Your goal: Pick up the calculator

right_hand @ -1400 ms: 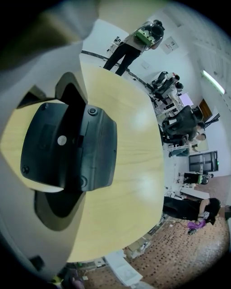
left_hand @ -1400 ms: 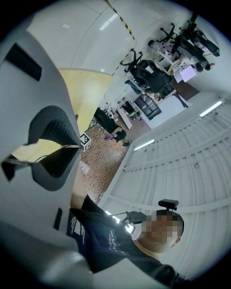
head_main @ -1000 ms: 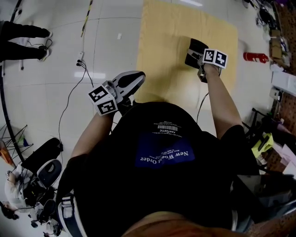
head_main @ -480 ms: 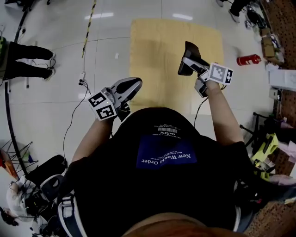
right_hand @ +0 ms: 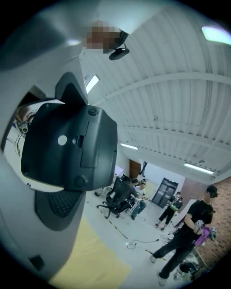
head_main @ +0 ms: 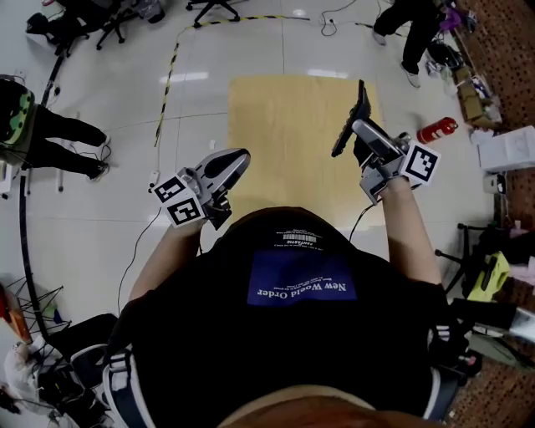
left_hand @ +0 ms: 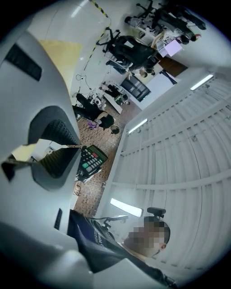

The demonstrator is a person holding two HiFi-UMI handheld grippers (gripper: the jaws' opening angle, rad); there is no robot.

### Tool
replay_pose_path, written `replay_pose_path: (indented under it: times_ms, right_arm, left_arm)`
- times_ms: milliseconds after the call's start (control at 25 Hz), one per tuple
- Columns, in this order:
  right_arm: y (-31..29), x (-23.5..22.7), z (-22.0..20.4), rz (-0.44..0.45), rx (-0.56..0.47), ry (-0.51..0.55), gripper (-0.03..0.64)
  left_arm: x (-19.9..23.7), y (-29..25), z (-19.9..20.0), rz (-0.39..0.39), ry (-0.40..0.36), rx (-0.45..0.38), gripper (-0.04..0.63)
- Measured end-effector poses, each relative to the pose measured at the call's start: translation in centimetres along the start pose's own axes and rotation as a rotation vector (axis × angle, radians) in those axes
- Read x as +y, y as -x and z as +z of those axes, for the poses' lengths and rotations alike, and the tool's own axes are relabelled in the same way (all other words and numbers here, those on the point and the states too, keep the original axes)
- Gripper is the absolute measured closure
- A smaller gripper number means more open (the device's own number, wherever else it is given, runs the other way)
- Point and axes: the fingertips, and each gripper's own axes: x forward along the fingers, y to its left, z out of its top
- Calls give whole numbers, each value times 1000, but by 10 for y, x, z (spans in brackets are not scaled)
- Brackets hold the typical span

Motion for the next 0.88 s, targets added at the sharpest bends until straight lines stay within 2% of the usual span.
replay_pose_path:
  times_ms: [200,400,680,880]
  right_arm:
    - [22,48,25,100,-109,-26,51]
    - [47,77,41,144,-166,-1,51]
    - [60,72,41,144,-179,-26,51]
    - [46,63,35,120,-166,-46,51]
  left_arm:
    - [-22,-1,22,-19,-47,-30,589]
    - [-37,-6,36,-34,-92,-62,589]
    - [-46,-11,35,-44,-92,-61,588]
    - [-42,-5,41,-43,-84,-55,588]
